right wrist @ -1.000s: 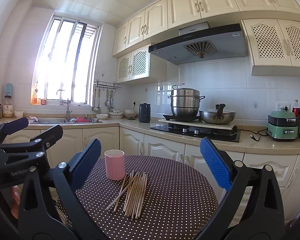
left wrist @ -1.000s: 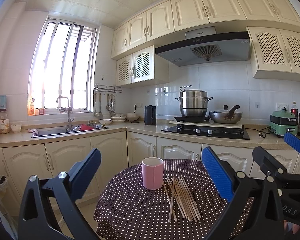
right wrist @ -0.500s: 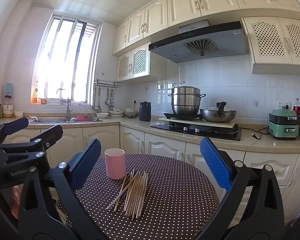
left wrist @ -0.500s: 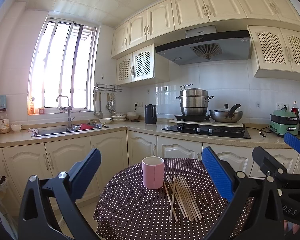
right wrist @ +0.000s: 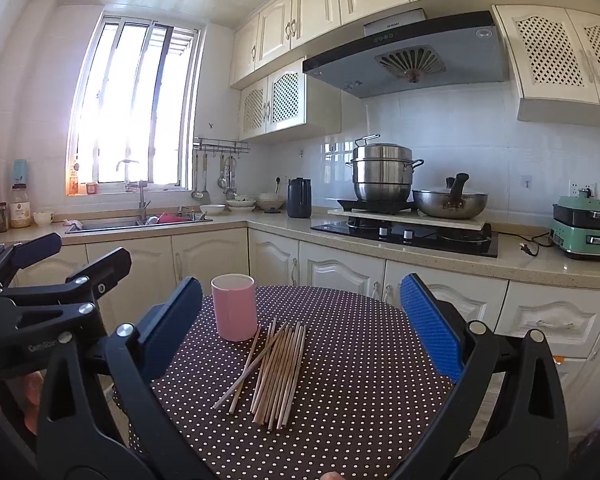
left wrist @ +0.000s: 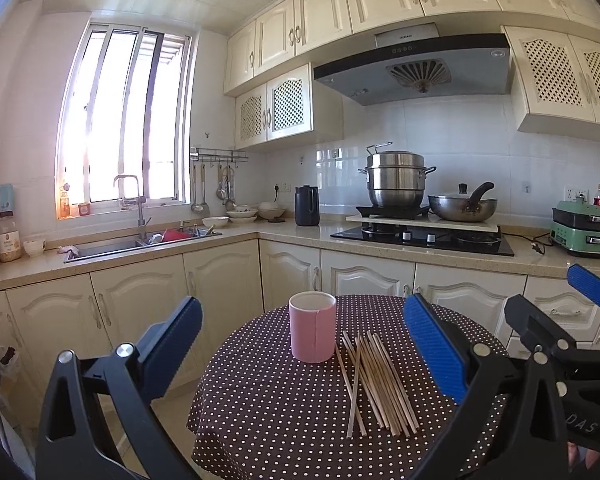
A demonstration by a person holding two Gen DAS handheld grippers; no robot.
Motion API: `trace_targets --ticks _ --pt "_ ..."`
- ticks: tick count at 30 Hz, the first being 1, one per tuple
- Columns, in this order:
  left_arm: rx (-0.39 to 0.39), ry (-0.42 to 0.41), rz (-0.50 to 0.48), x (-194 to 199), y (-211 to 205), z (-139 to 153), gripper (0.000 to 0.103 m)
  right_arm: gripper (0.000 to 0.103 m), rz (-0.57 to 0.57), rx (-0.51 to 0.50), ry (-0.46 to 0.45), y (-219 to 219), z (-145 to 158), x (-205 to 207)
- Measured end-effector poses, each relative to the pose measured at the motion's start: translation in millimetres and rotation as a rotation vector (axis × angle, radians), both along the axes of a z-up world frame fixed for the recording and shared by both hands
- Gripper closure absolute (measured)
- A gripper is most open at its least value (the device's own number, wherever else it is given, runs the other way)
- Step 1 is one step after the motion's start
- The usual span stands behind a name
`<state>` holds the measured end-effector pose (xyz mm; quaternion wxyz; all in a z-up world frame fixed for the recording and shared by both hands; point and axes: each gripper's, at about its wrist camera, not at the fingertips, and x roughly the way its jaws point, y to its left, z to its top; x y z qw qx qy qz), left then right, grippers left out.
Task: Organize utensils
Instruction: 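Lower the right gripper onto the chopstick pile and close on one chopstick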
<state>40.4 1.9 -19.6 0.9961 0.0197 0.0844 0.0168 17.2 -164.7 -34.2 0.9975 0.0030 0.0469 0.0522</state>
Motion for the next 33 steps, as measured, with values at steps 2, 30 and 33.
trace_targets --ticks 2,30,33 --pt "0.005 0.031 -0.002 12.7 -1.4 -6.1 0.004 0.006 0.016 0.008 0.037 -2.6 -5.1 13.0" --pt "0.032 0.726 -0.178 225.7 -17.6 -144.2 0.032 0.047 0.237 -0.008 0.777 -37.5 -117.2 225.4" --pt "0.071 0.757 -0.201 231.3 -31.6 -150.8 0.044 0.048 0.266 0.017 0.813 -37.4 -124.7 232.6"
